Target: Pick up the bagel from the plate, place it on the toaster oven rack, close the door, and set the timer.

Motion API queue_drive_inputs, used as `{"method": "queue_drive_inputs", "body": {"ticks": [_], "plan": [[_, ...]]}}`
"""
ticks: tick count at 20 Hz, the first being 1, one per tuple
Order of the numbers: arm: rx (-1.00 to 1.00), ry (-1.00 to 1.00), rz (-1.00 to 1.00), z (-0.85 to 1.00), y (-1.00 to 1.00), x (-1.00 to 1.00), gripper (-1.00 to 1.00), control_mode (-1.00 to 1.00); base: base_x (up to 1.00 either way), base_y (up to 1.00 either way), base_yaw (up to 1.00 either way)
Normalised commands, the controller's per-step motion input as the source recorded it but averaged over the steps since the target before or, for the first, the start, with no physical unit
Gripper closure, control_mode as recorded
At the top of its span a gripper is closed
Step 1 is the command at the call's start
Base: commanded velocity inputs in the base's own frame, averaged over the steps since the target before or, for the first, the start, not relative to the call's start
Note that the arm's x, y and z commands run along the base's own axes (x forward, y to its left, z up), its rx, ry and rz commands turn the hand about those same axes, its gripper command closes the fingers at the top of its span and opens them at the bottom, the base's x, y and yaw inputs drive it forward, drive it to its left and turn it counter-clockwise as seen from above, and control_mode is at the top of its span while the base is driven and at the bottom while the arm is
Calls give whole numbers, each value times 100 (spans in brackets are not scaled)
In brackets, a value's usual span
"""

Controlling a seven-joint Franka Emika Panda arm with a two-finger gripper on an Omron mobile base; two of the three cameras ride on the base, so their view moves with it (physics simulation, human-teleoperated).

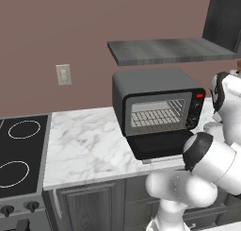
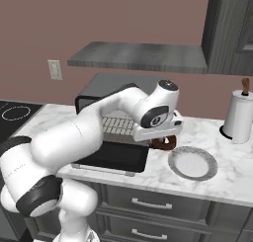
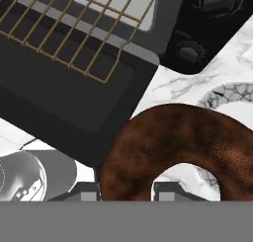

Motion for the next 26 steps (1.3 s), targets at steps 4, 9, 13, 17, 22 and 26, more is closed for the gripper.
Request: {"method": "queue_drive_inputs", "body": {"ticks": [4, 9, 13, 17, 22, 26], "plan": [[-4, -5, 0, 50, 100, -15, 100, -100, 0, 0, 0], [-4, 0, 0, 26, 100, 0, 100, -100, 0, 0, 0], [0, 1, 0, 6, 86, 9, 100, -100, 0, 0, 0], [0, 3, 0, 0, 74, 23, 100, -100, 0, 0, 0], [0, 1, 0, 0, 58, 42, 100, -100, 0, 0, 0], [0, 4, 0, -1, 28, 42, 100, -100, 0, 0, 0]]}}
